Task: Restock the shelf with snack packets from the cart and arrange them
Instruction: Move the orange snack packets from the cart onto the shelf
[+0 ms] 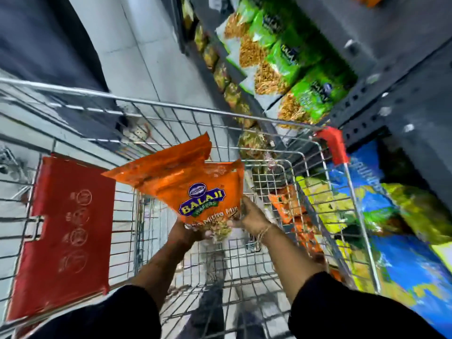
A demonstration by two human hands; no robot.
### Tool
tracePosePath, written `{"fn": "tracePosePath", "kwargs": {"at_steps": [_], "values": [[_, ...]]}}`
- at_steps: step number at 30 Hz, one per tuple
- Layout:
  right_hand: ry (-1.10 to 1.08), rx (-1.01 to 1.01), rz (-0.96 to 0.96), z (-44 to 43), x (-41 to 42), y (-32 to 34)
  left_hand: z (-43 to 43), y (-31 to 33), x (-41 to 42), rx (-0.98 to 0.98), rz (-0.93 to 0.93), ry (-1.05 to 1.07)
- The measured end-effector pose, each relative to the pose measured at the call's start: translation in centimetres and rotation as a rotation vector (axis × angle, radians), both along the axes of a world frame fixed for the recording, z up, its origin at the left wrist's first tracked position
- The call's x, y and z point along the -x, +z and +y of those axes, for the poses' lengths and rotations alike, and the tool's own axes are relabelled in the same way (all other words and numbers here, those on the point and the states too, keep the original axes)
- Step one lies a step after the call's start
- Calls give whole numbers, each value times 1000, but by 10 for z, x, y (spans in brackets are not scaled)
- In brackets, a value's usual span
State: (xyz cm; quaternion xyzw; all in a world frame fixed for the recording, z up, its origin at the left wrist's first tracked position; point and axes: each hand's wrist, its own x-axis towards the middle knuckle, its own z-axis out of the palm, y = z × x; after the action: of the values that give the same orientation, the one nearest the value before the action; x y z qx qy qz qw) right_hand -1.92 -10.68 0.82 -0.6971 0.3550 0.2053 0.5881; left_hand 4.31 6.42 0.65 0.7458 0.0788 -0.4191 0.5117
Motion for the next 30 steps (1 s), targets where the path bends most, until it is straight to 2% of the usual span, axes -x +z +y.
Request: {"fn": "tracePosePath", "kwargs": {"at_steps": [3,10,13,16,22,30], "values": [[-84,-57,-100,-9,29,40,-10,43,9,90,-51,-66],[-362,-140,-555,-31,122,170,-55,159,67,423,-245,-112],[-514,-22,-679,-44,181,221,-95,201,106,585,-267,-212],[-703,230,-801,-61,256,251,-151,240,154,686,-326,-412],[-1063,616,-862,-102,353,257,-264,264,239,776,-280,-811],[-1245,691,-892,-149,424,234,-346,252,316,688,-276,-1032]]}}
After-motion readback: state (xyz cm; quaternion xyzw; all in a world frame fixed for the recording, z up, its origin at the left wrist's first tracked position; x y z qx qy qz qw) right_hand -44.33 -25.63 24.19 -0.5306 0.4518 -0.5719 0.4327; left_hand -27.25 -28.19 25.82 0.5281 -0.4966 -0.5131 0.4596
